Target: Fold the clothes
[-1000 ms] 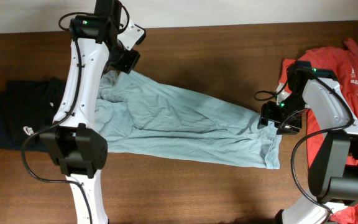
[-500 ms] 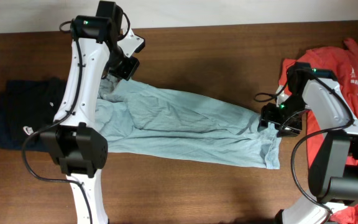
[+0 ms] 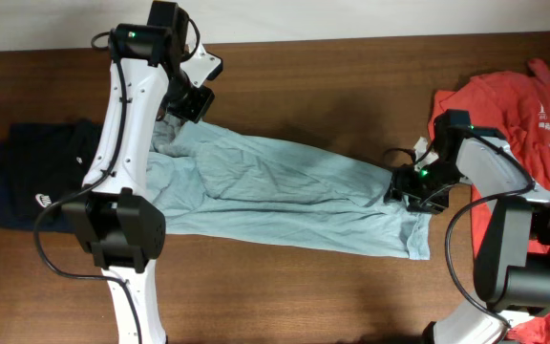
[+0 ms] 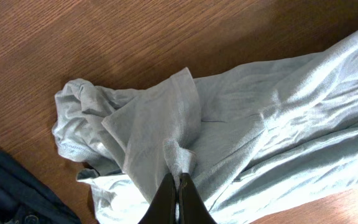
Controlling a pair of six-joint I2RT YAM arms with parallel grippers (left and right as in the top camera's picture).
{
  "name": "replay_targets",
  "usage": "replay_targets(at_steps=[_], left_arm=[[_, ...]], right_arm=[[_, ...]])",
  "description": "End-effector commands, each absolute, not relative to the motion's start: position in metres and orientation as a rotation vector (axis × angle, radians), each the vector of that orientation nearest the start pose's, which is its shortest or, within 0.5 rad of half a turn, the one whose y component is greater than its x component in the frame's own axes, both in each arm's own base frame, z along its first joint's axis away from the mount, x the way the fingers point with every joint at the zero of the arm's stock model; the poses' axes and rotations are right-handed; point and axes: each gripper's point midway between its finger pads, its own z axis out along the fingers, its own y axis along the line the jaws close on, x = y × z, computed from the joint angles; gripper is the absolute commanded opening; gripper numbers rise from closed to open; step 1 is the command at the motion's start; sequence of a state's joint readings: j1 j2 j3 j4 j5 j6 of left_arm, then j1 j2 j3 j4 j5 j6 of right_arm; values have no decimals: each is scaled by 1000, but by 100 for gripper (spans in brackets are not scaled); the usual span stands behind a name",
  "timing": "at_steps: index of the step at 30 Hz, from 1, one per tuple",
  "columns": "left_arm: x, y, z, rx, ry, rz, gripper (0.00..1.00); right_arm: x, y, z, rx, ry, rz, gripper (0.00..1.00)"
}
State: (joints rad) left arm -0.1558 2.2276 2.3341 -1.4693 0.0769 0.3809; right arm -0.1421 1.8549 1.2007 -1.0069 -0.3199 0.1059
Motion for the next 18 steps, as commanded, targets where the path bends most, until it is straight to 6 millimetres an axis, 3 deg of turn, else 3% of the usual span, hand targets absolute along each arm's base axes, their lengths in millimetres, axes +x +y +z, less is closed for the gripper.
replay_targets(at_steps=[1, 7, 8, 11, 18], left_arm=[[464, -85, 168, 769, 2817, -73, 1], [464, -85, 168, 769, 2817, -73, 0], [464, -85, 168, 769, 2817, -73, 0], [464, -85, 168, 770, 2817, -73, 0], [464, -84, 168, 770, 2818, -69, 0]], right_arm=[[295, 17, 23, 429, 3189, 548, 61], [286, 18, 6, 551, 3186, 542, 55], [284, 18, 3, 565, 3183, 537, 51], [287, 17, -1, 566, 3165, 534, 25], [300, 12, 15, 551, 3150, 512, 8]])
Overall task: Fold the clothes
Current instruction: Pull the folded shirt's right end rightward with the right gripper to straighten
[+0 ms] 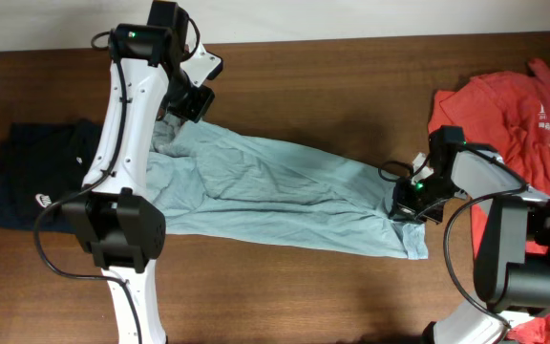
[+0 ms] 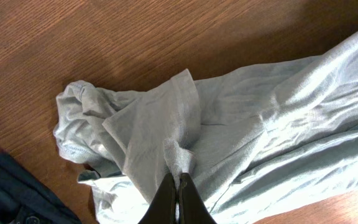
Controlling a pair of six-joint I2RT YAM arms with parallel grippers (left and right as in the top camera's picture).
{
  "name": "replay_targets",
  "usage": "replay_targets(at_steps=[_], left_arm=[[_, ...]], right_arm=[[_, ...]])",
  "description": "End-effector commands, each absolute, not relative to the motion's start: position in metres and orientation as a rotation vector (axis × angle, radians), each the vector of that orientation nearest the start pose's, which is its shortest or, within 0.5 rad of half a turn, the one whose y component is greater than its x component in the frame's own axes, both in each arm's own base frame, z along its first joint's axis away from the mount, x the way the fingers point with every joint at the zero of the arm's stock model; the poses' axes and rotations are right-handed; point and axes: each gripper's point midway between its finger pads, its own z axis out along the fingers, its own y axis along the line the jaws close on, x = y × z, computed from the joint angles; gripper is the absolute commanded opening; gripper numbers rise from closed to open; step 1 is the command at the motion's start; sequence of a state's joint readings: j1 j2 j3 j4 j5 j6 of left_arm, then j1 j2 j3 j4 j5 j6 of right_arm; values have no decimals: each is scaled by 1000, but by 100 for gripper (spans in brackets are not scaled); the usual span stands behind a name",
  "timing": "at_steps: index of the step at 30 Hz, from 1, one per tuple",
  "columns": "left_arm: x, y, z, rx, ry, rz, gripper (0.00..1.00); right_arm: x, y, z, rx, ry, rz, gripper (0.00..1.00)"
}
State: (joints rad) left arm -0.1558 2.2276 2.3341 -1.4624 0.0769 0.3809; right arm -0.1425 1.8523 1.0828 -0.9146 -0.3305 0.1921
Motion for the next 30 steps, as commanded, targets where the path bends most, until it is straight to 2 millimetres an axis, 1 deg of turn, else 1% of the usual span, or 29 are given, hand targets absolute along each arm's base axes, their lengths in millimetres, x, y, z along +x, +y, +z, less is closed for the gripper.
replay_targets(at_steps=[1, 3, 6, 8, 10, 14, 17, 21, 25, 27, 30], left_arm=[[464, -84, 168, 769, 2818, -65, 0], [464, -82, 168, 768, 2821, -46, 0], [464, -82, 168, 768, 2820, -44, 0], [464, -82, 168, 768, 2820, -44, 0], [464, -81, 167, 767, 2822, -40, 0], [460, -71, 166, 767, 2852, 36, 0], [453, -68, 165, 774, 2881, 49, 0], [442, -66, 163, 787, 2928, 42, 0], [423, -63, 162, 808, 3002, 30, 1], [418, -63, 162, 813, 3020, 25, 1], [414, -68, 162, 815, 3029, -31, 2]], right_arm=[[302, 9, 20, 550, 3158, 480, 7], [304, 0, 29, 548, 3169, 393, 4], [311, -15, 49, 539, 3167, 265, 4], [315, -16, 60, 534, 3151, 260, 4], [317, -18, 67, 530, 3141, 245, 4], [310, -42, 76, 529, 3166, 8, 4], [300, -53, 83, 529, 3202, -106, 4], [294, -56, 86, 531, 3227, -142, 4], [290, -55, 87, 532, 3243, -144, 4], [289, -55, 87, 532, 3245, -144, 4], [289, -55, 87, 532, 3245, -144, 4]])
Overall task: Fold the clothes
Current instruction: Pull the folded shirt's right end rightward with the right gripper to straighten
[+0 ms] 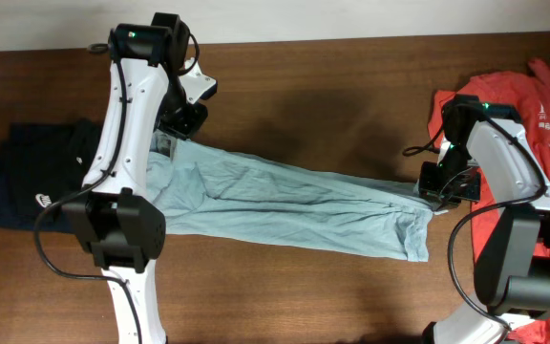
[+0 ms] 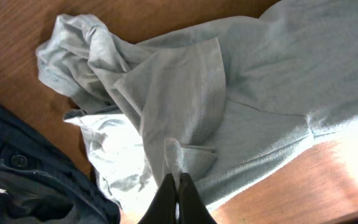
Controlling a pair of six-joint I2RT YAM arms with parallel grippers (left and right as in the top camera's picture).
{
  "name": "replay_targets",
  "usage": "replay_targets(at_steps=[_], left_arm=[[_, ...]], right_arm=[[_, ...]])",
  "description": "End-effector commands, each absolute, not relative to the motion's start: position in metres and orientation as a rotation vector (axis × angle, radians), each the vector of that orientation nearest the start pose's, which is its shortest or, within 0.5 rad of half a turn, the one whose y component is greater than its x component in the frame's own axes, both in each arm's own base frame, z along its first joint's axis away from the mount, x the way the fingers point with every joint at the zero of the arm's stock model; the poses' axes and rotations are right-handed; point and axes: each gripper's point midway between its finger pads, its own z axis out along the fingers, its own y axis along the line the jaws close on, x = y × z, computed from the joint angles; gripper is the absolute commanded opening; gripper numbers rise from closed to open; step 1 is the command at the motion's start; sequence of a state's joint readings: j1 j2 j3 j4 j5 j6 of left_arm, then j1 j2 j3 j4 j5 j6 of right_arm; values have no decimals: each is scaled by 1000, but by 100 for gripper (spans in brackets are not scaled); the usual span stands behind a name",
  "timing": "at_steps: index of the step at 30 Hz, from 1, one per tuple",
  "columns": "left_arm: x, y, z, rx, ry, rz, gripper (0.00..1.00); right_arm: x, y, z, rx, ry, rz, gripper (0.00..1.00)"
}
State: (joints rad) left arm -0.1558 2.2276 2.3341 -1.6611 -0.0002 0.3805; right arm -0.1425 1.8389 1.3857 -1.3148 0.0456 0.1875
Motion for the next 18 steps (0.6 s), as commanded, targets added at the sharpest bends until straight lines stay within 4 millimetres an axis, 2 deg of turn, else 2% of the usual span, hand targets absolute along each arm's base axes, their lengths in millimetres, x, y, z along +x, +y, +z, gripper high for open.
replay_targets(at_steps=[1, 8, 11, 15, 16, 18], left_arm=[[413, -69, 162, 816, 3032, -41, 3], [411, -68, 162, 818, 3042, -43, 4], [411, -68, 162, 818, 3042, -43, 6], [411, -68, 162, 818, 3042, -42, 25], [411, -68, 162, 818, 3042, -41, 36], [411, -65, 162, 819, 3044, -14, 43]], right_arm=[[289, -55, 87, 532, 3245, -144, 4], [289, -55, 87, 532, 3249, -144, 6], [289, -55, 87, 532, 3248, -144, 10], [289, -55, 87, 532, 3249, -144, 14], [289, -55, 87, 532, 3249, -145, 16], [289, -55, 87, 532, 3249, -145, 17]])
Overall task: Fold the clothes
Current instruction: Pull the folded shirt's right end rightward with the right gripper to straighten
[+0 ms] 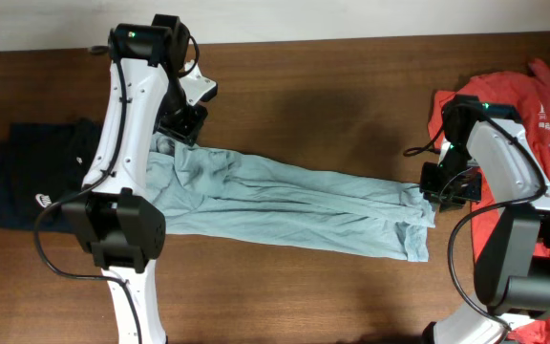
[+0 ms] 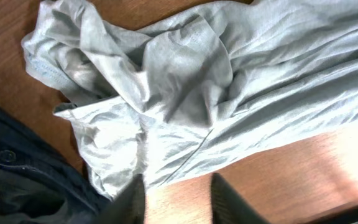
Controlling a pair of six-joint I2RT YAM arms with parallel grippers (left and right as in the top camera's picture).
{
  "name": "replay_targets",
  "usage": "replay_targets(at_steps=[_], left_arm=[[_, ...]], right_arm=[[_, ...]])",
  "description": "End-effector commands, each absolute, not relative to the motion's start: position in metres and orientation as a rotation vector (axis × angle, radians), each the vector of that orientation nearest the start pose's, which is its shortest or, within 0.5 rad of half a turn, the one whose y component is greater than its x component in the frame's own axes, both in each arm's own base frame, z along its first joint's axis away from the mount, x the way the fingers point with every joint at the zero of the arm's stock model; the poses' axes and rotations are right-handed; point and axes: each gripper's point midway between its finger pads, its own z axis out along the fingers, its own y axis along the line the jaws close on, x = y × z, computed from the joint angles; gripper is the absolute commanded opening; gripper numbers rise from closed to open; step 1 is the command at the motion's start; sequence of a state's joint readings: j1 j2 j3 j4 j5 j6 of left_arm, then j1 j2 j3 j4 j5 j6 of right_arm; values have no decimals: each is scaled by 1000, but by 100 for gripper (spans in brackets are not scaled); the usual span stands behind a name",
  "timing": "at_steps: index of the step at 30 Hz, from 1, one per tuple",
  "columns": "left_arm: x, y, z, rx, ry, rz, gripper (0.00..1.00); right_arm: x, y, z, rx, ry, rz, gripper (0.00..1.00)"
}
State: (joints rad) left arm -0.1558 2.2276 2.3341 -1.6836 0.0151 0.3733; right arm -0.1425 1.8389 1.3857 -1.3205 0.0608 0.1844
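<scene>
Light blue pants lie stretched across the table, waist at the left and leg ends at the right. My left gripper hangs over the rumpled waist. In the left wrist view the left gripper is open, its fingers apart over bare wood, and the waist cloth lies loose in front of them. My right gripper sits at the leg ends, where a corner of cloth is drawn up to it; its jaws are hard to make out.
A dark navy garment lies folded at the left, touching the pants' waist, and shows in the left wrist view as the navy garment. A crumpled red shirt lies at the right, under the right arm. Brown table.
My left gripper has opened and let go of the waist cloth, which has dropped and spread on the table. The right arm and the leg ends have not moved.
My left gripper was shut on a fold of the waist while the right gripper sat low on the leg ends. Then the right gripper stood farther right and the left farther left, with the pants pulled longer and straighter. Now the left gripper is open.
</scene>
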Motion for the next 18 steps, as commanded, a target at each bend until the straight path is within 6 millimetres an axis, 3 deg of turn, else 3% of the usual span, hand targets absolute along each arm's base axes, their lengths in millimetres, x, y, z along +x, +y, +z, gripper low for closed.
replay_targets(at_steps=[1, 4, 8, 11, 15, 18], left_arm=[[411, -63, 162, 819, 3045, 5, 47], [414, -63, 162, 816, 3034, 12, 64], [429, -63, 162, 792, 2980, 21, 68], [441, -57, 153, 729, 2973, 25, 68], [445, -47, 118, 649, 3046, 10, 57], [447, -45, 88, 638, 3093, 3, 42]], right_arm=[[289, -55, 87, 532, 3249, -145, 19], [289, -55, 87, 532, 3248, -145, 25], [289, -55, 87, 532, 3246, -144, 54], [289, -55, 87, 532, 3246, -144, 61], [289, -55, 87, 532, 3246, -144, 62], [289, -55, 87, 532, 3245, -144, 62]])
